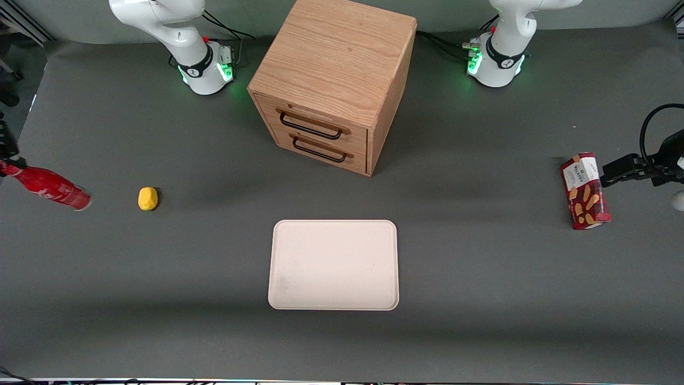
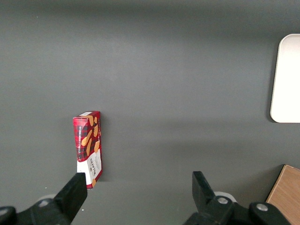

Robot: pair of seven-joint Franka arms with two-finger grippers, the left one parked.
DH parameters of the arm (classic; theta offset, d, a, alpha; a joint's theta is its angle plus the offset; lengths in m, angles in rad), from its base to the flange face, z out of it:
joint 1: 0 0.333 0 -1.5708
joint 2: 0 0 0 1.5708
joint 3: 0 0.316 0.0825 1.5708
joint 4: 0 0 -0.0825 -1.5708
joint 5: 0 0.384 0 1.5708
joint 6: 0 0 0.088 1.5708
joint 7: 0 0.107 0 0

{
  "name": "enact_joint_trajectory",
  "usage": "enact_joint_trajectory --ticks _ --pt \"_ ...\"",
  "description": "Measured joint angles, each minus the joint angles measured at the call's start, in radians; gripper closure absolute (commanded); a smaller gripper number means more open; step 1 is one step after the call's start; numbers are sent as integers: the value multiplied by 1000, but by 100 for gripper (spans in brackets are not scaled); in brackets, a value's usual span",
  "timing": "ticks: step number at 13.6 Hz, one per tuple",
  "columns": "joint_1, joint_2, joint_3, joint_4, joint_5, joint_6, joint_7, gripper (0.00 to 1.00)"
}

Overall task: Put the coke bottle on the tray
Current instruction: 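Lift the bottle and carry it toward the white tray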

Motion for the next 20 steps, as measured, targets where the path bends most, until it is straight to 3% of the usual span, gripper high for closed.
enact_joint_trajectory --ticks 6,10,14,20 --pt "251 42 9 36 3 -1 373 100" --pt "357 117 16 107 87 1 648 100" --pt "389 181 103 156 99 28 865 100" --pt "374 346 103 155 99 187 875 100"
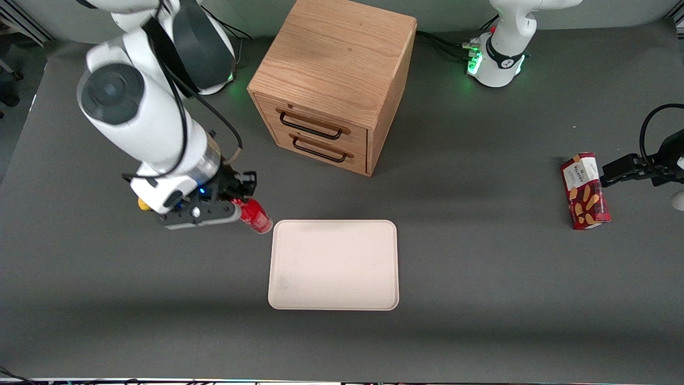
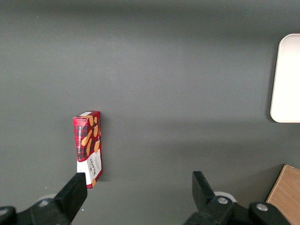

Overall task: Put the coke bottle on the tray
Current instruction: 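Lift the bottle and carry it toward the white tray, then stand the bottle upright on the tray and open the right gripper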

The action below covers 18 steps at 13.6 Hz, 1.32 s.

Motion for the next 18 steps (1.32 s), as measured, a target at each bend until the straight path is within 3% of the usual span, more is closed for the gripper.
enact_joint_trajectory --ticks 10,17,18 --pt "-17 230 0 -2 11 239 0 100" --pt "-17 276 2 -36 16 311 1 99" --pt "-17 276 6 -36 16 311 1 72"
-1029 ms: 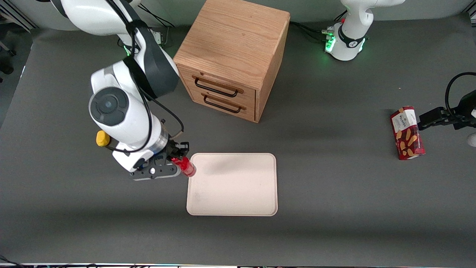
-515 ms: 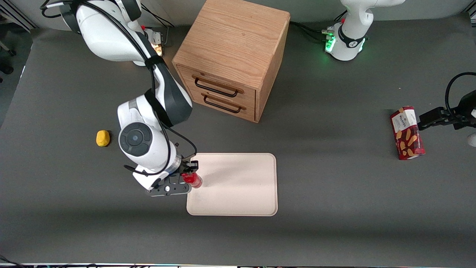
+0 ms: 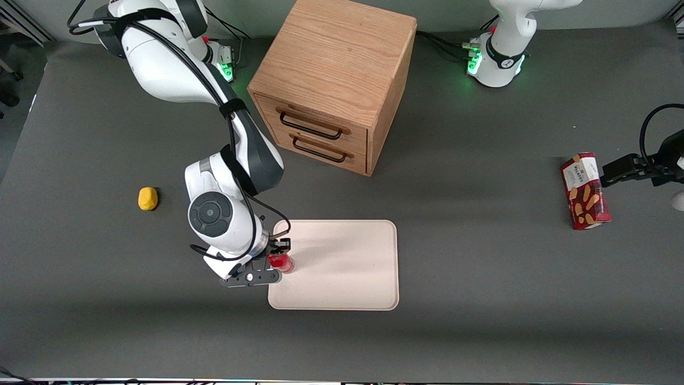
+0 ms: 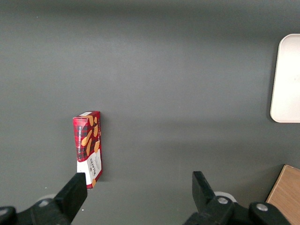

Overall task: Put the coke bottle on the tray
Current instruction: 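Stand the bottle upright on the tray and open the right gripper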

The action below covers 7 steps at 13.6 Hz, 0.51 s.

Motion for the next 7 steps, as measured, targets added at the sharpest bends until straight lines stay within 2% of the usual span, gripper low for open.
enact_joint_trajectory --ticks 1,2,5,7 --pt "0 0 4 0 0 0 1 40" --pt "1 0 6 0 1 0 5 32" --pt "1 0 6 2 1 0 11 19" --pt "1 0 6 2 1 0 12 0"
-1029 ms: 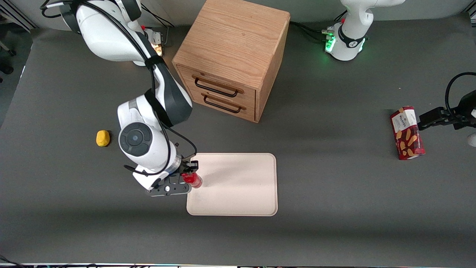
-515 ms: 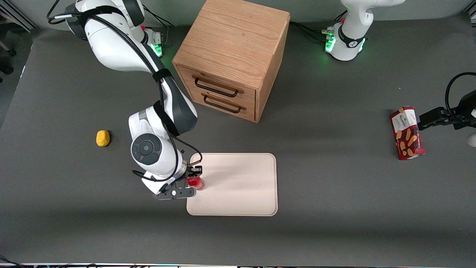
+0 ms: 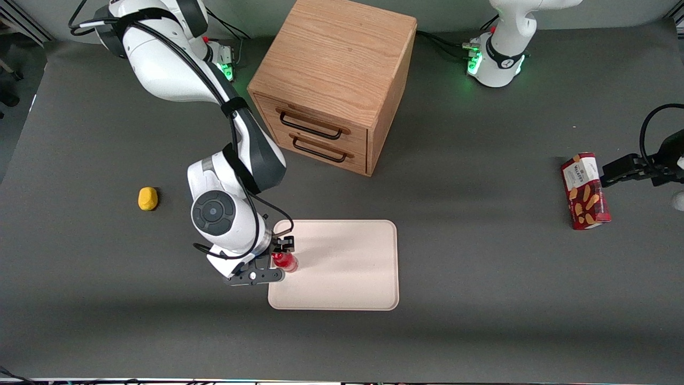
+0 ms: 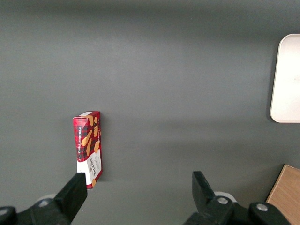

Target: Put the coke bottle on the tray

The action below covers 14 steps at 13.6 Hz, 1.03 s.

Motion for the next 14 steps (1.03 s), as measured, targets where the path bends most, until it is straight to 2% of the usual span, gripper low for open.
enact_joint_trajectory --ticks 7,14 --pt "0 -23 0 5 0 -2 0 0" --pt "-29 -228 -6 16 0 -274 1 0"
